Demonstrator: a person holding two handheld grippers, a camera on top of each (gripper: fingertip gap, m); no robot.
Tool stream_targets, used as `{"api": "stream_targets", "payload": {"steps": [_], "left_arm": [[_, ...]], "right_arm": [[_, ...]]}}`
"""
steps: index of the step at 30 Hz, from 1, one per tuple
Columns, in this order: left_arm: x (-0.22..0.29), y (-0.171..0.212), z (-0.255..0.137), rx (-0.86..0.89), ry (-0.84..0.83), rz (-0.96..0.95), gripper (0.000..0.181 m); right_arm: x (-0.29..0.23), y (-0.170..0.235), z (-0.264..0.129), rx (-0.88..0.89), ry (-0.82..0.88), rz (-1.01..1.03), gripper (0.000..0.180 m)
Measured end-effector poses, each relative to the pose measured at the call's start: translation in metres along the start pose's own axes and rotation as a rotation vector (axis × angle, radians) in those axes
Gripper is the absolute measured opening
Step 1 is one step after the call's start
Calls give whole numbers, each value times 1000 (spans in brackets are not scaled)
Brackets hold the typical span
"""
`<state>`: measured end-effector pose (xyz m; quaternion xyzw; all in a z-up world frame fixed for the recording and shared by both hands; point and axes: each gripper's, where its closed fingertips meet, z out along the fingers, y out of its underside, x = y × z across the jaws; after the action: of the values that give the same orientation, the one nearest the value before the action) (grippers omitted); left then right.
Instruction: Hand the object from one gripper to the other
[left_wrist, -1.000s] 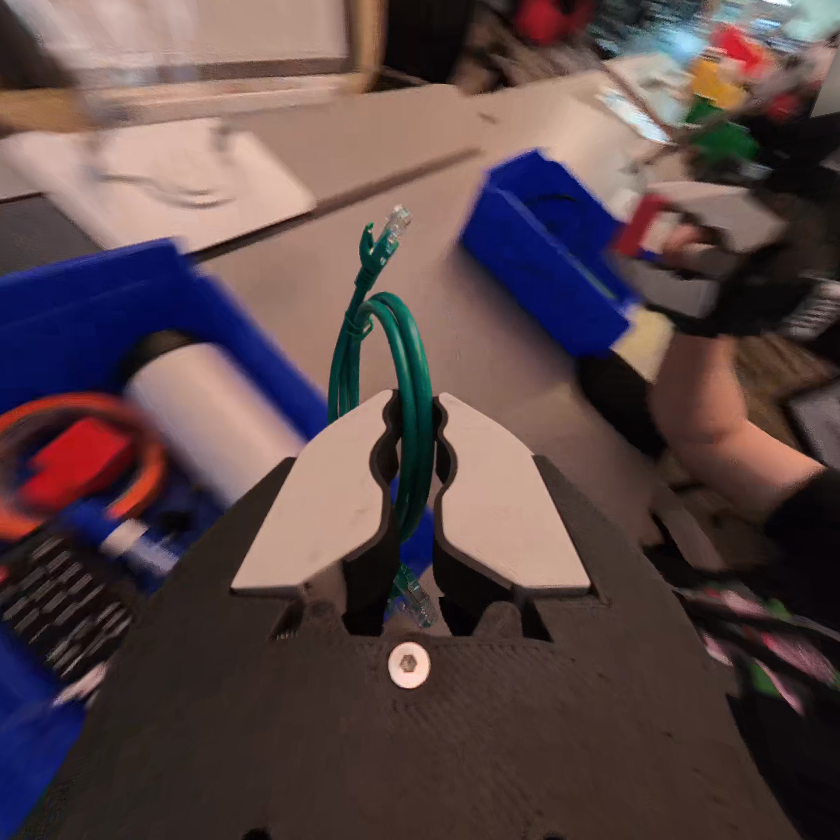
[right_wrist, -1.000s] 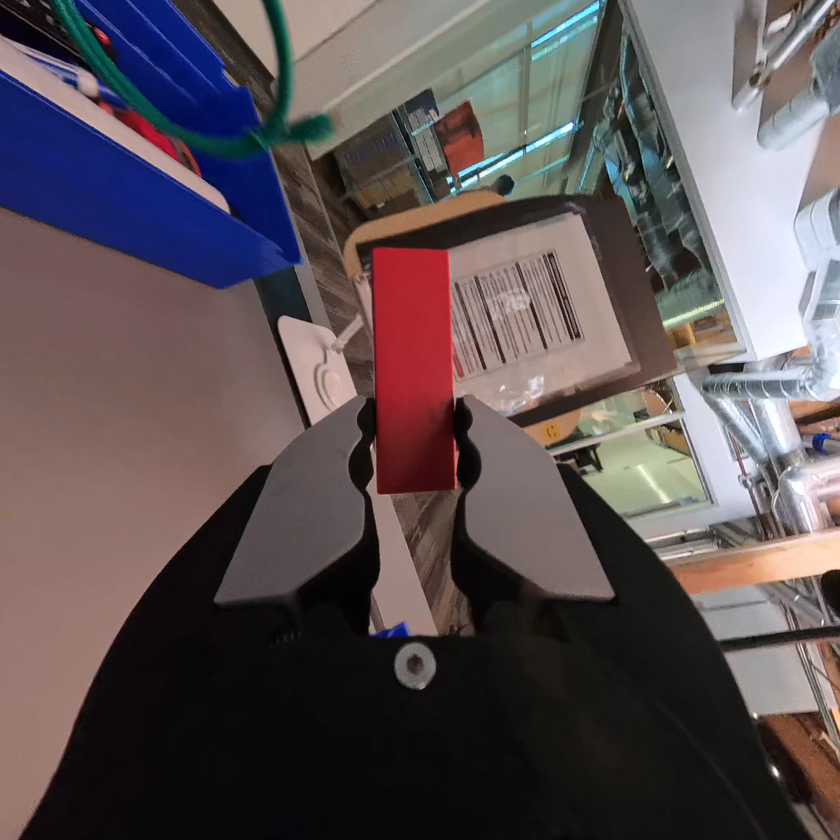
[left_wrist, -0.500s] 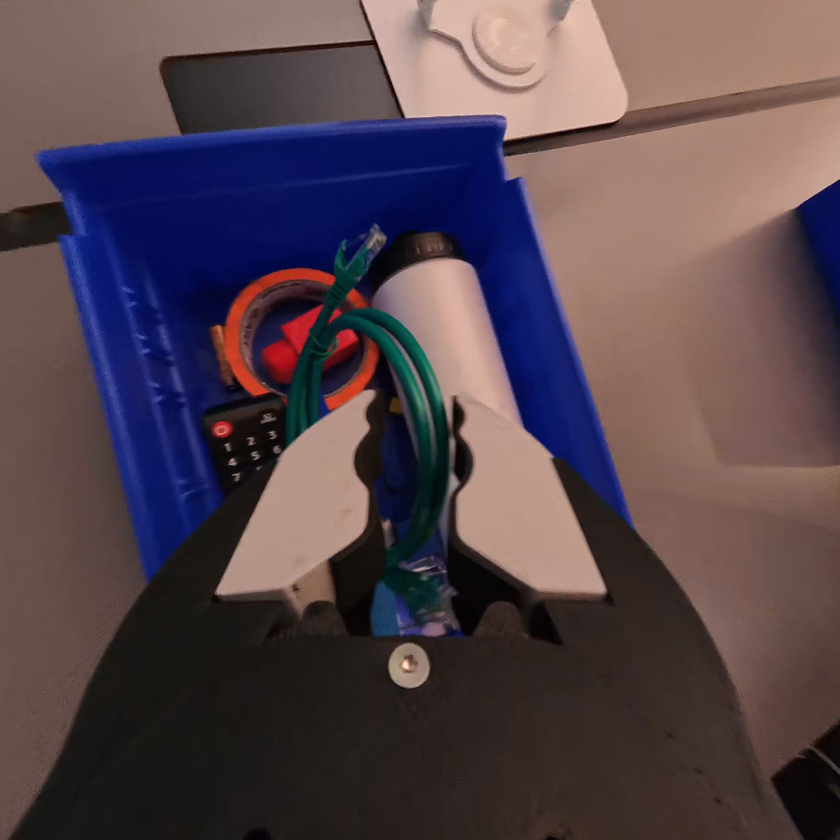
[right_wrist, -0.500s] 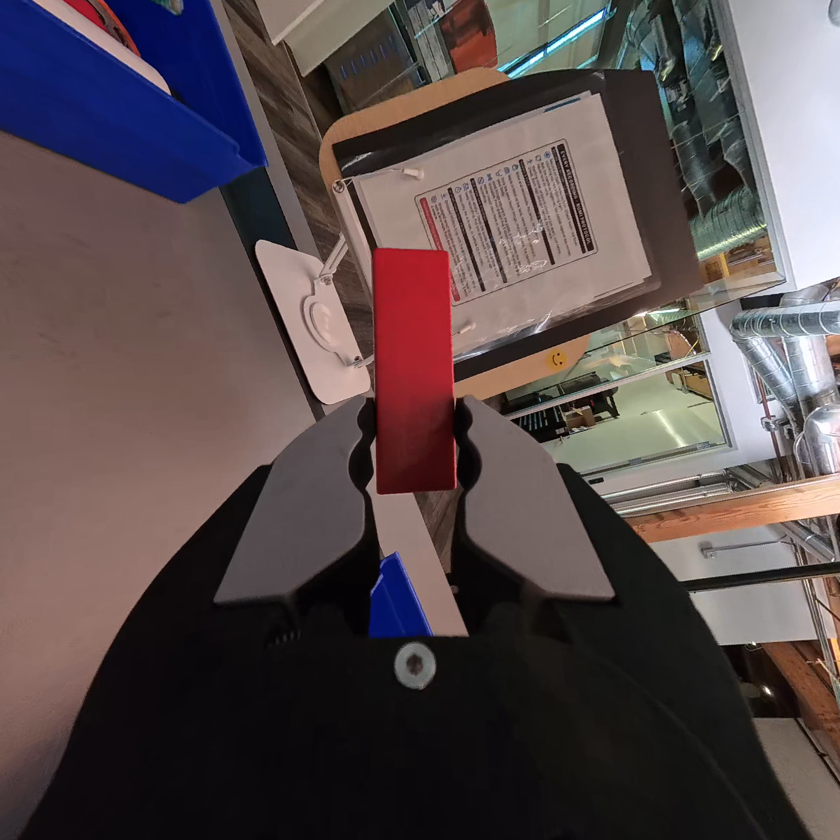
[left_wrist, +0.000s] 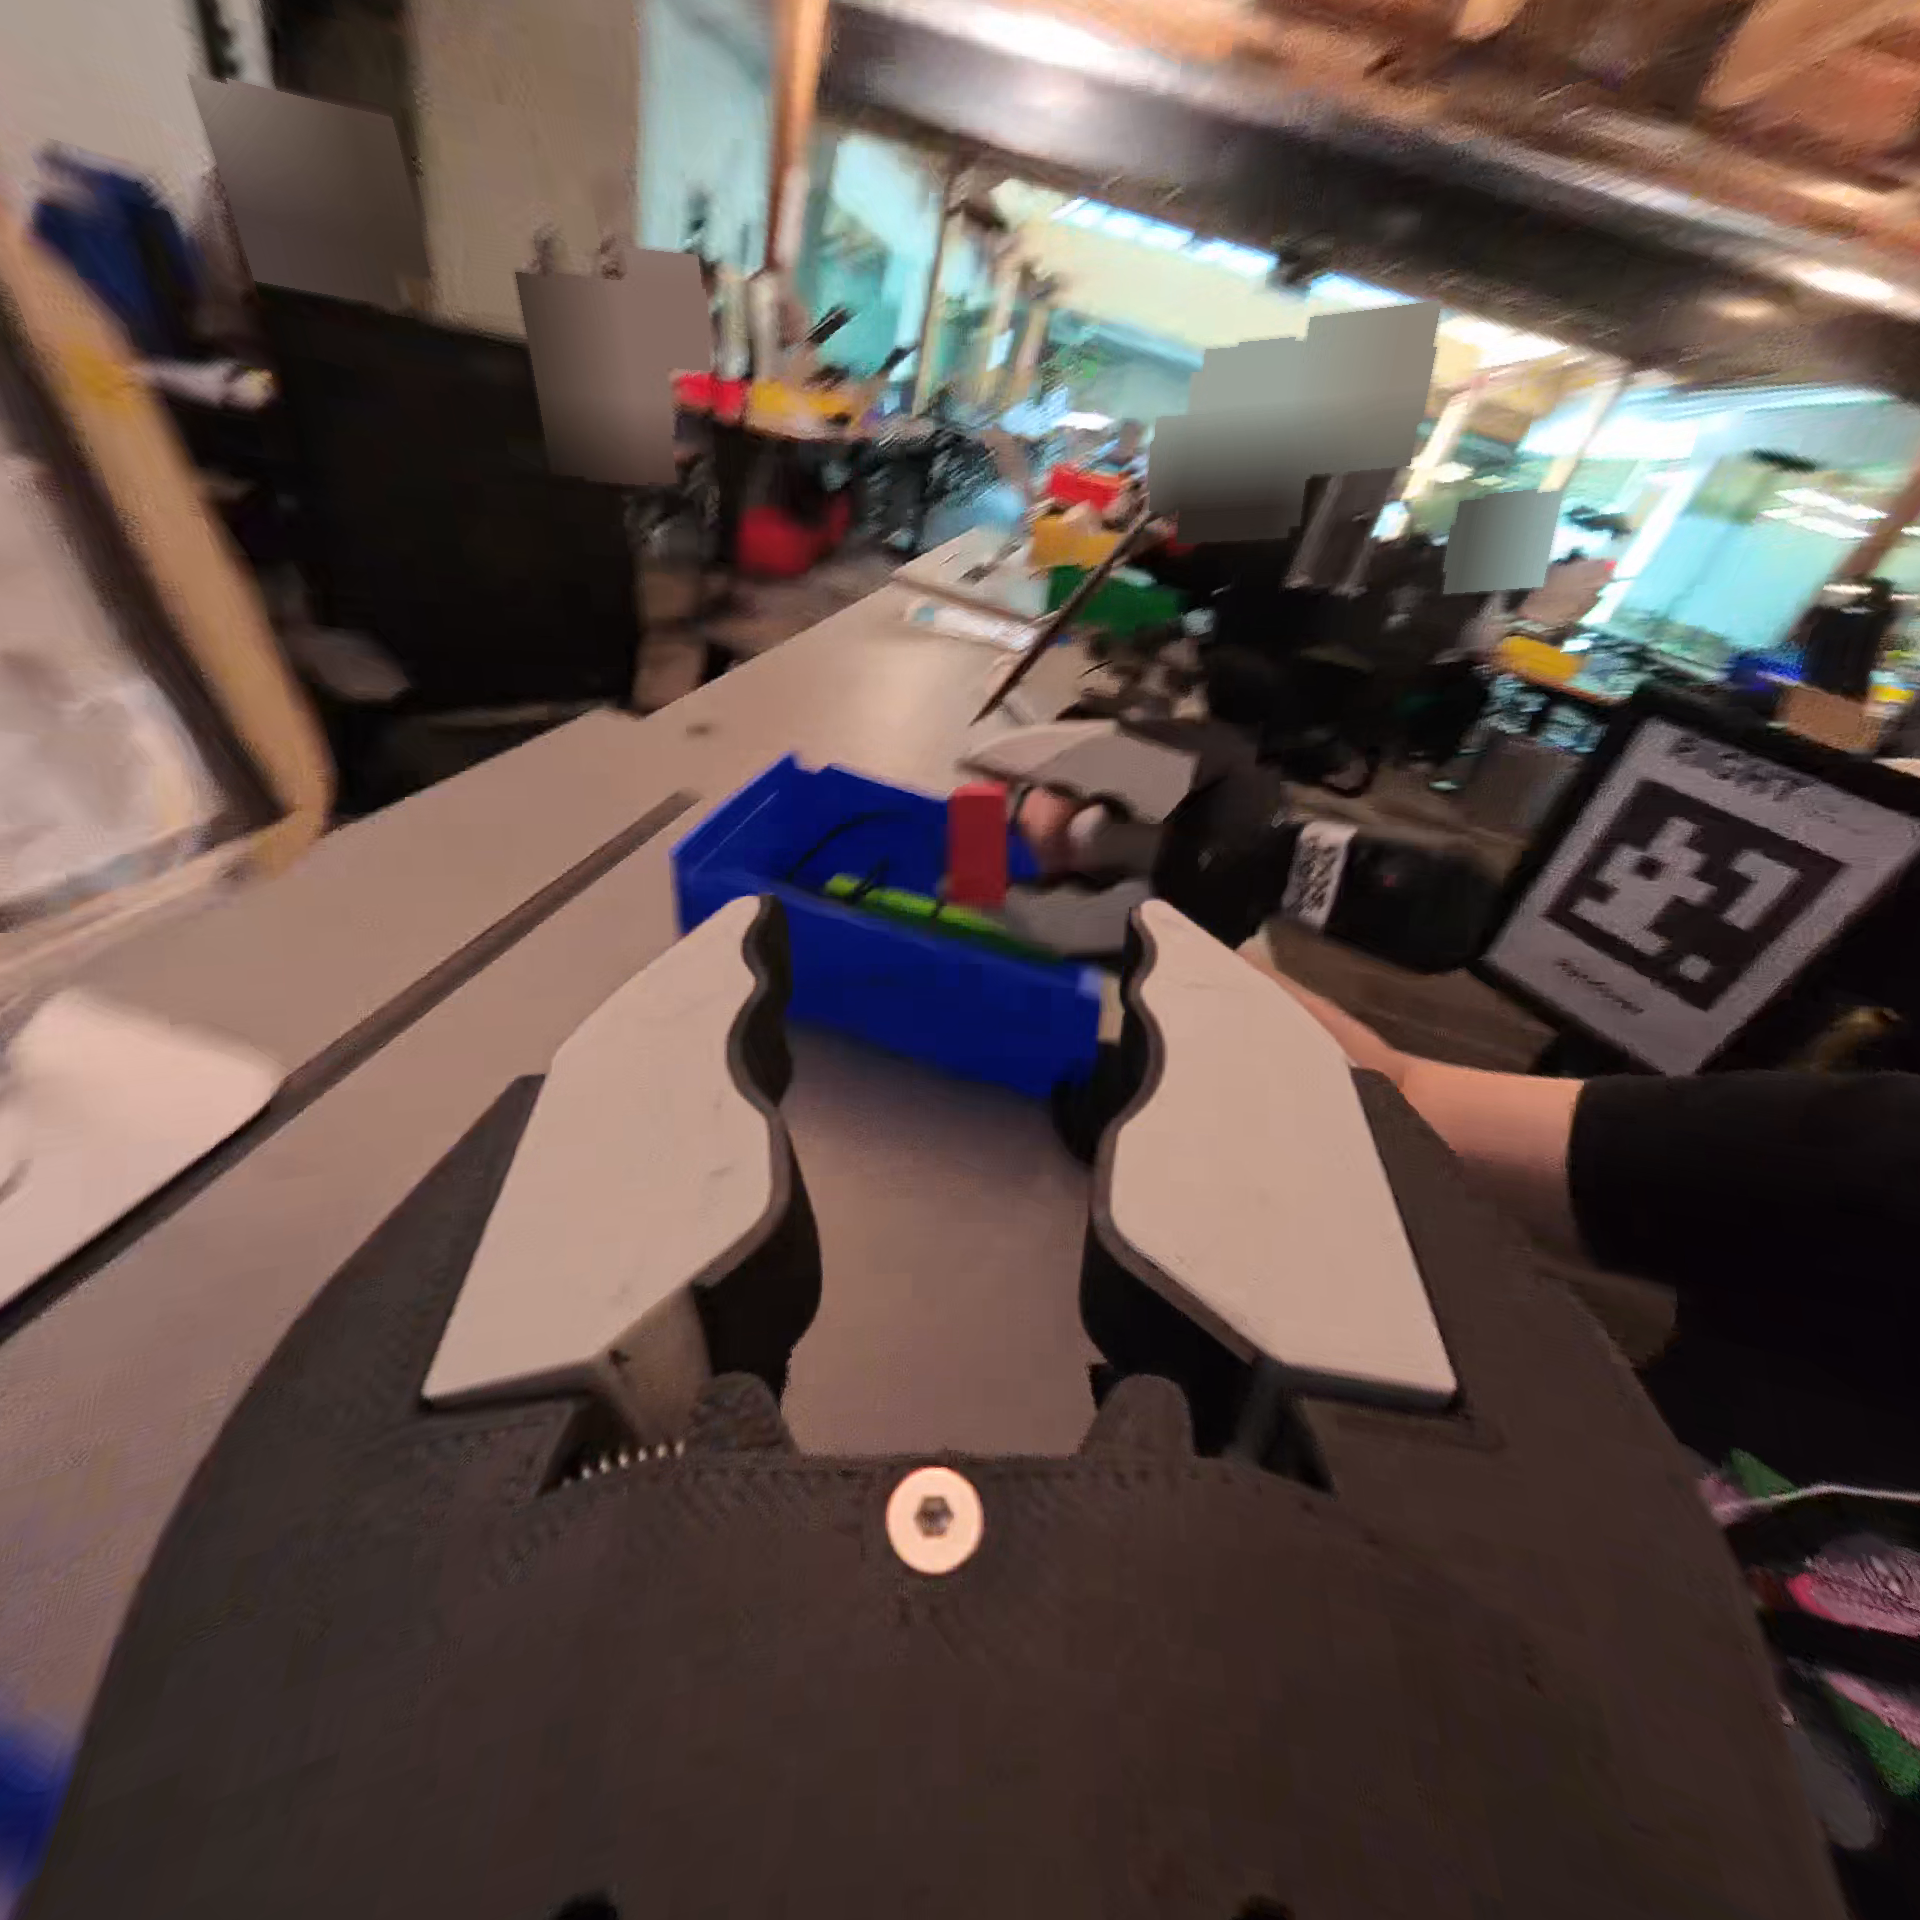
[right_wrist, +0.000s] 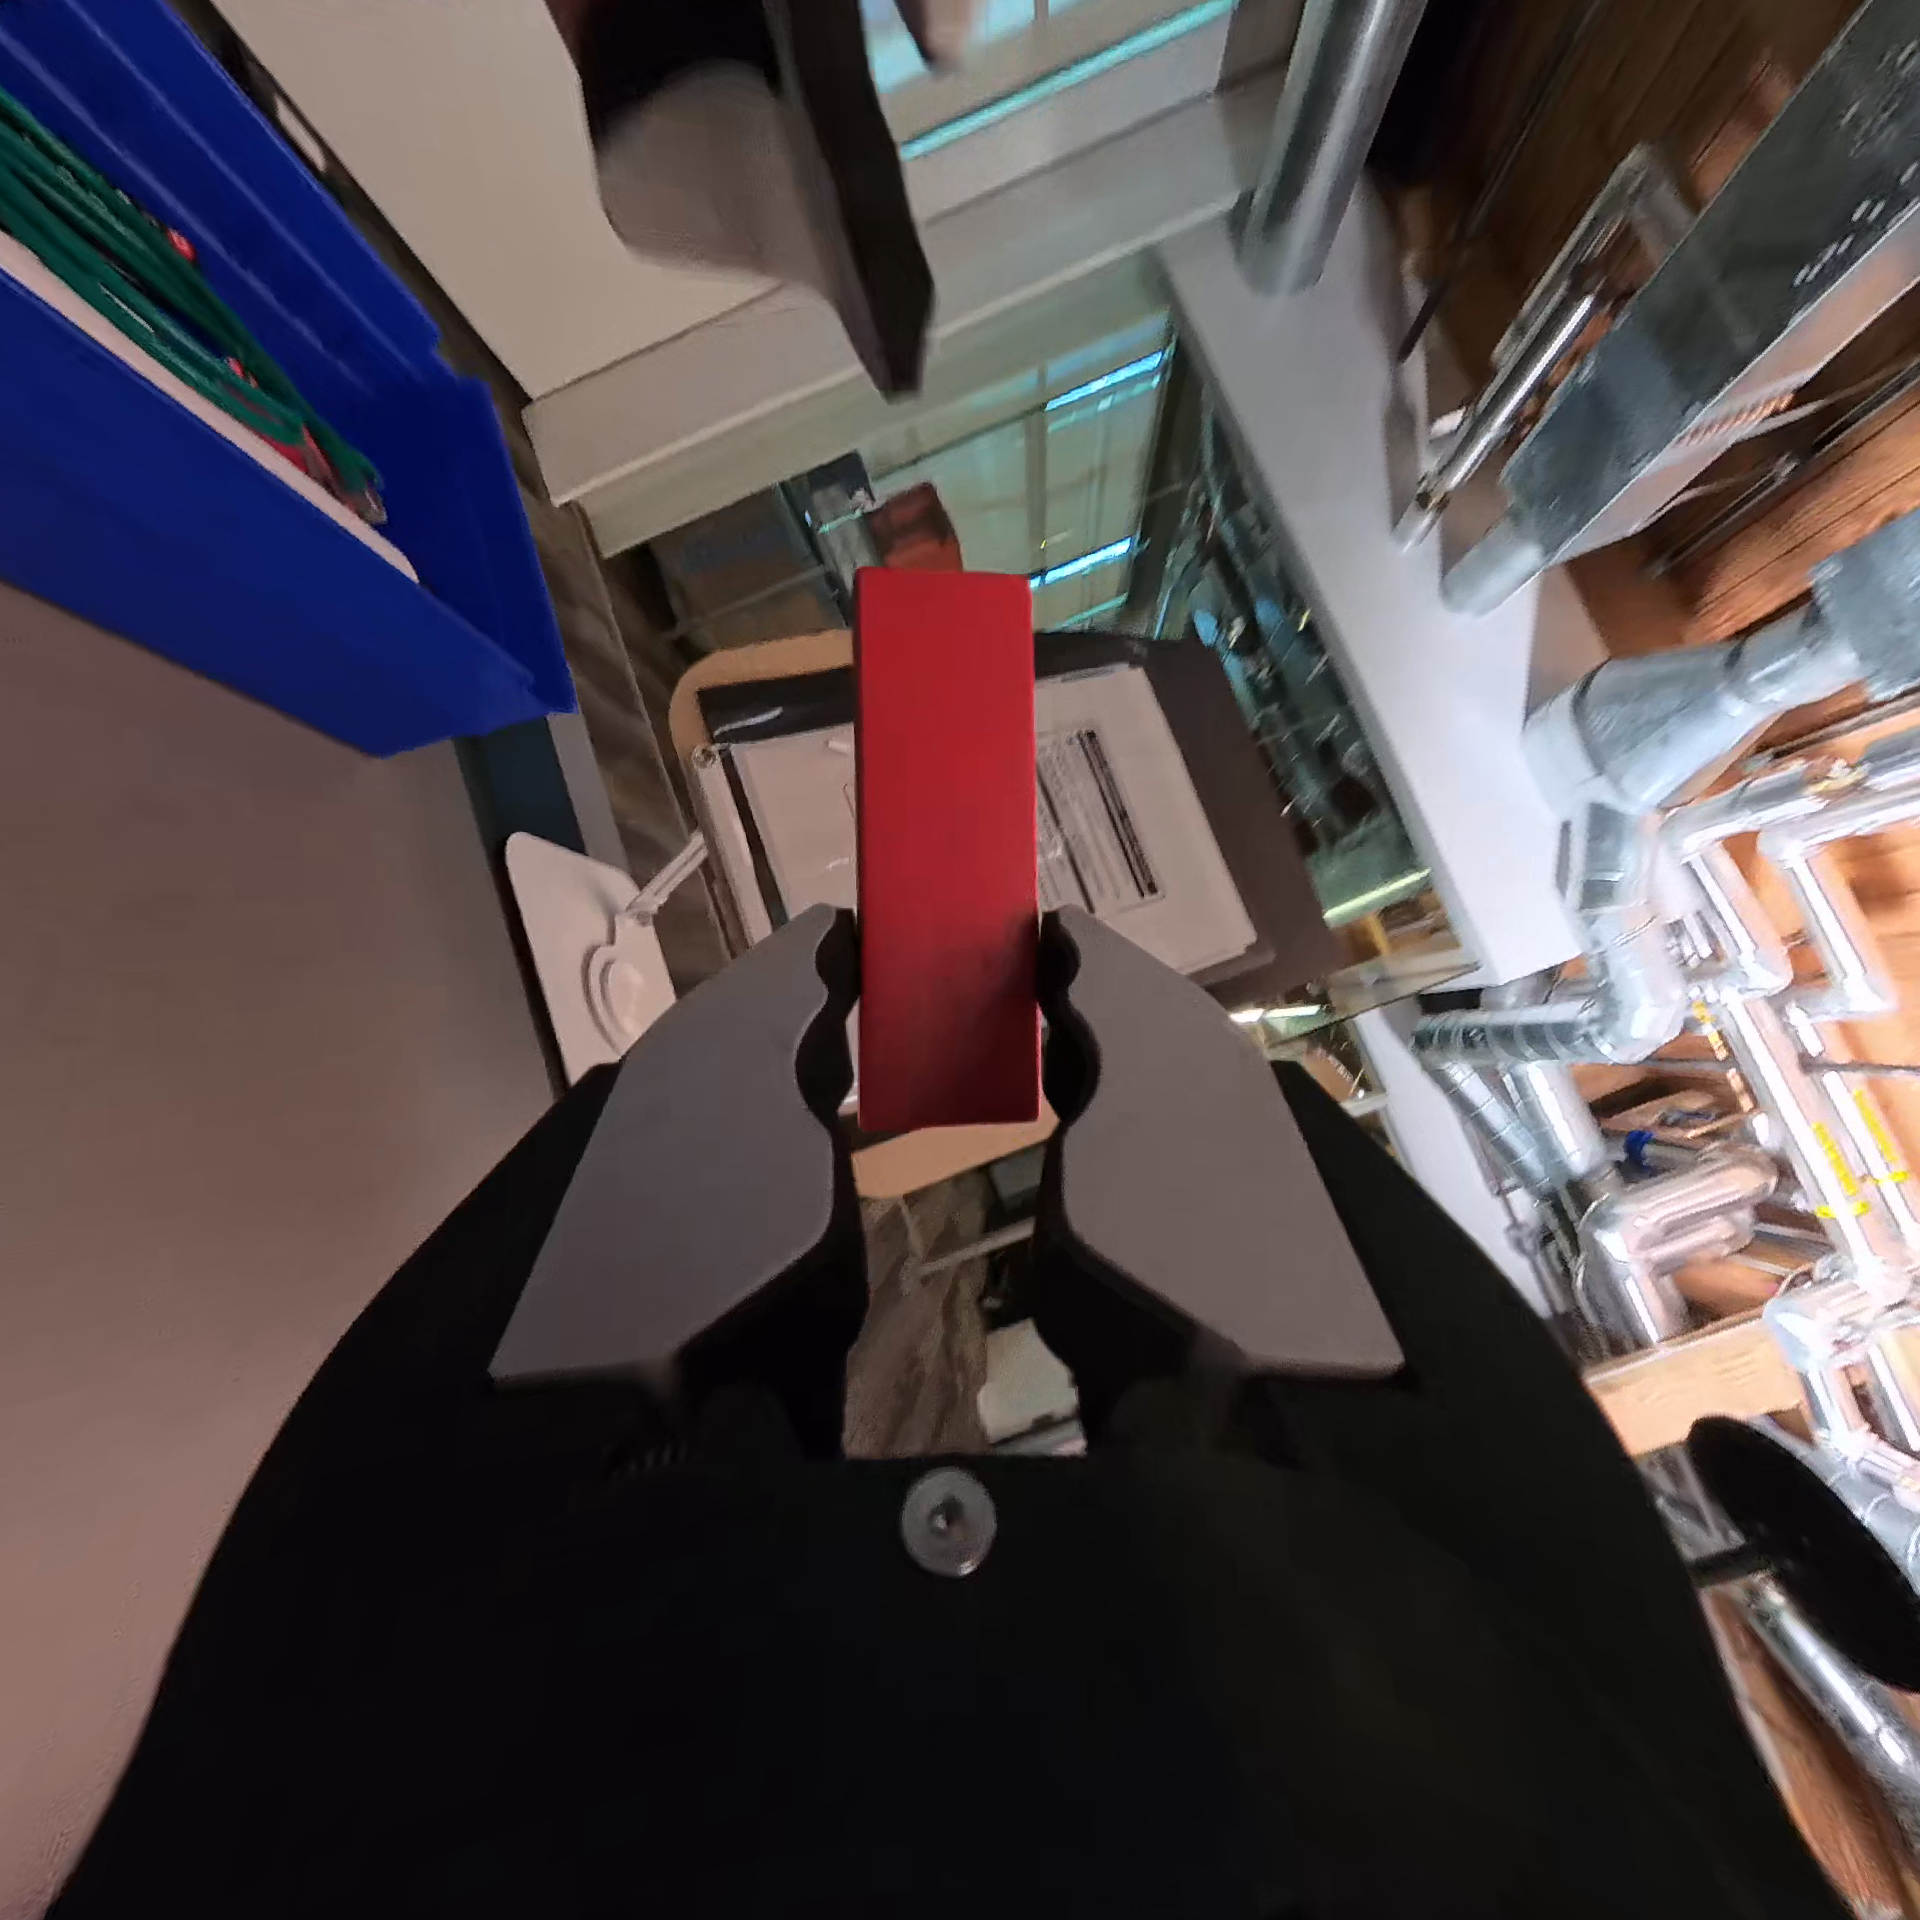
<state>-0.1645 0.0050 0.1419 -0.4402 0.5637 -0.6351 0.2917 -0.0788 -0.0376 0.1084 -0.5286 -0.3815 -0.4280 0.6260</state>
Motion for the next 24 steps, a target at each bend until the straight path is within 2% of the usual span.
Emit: {"api": "stream_targets", "payload": {"steps": [3,6,11,14,17,19,22,24], "left_arm": [[13,15,36,-46,10,28,62],[12,35,55,-137,-9,46,62],[12,46,64,-152,12,39,42],[10,54,63,-186,26,43,18],[9,55,63,-186,32,59,16],[11,50,62,-154,44,56,16],[8,35,53,-73,61,-3,16],[4,20,40,26,93,-82,16]], "right_arm": [[-3,-11,-2,26,3,-43,34],[-8,-18,-2,40,-13,-67,34],[-18,-21,2,30,-31,-115,34],[-24,-22,3,37,-48,-118,34],[-24,-22,3,49,-39,-158,35],[-13,-25,1,77,46,-184,39],[10,-27,-5,107,173,-174,61],[32,-29,-16,136,287,-176,65]]}}
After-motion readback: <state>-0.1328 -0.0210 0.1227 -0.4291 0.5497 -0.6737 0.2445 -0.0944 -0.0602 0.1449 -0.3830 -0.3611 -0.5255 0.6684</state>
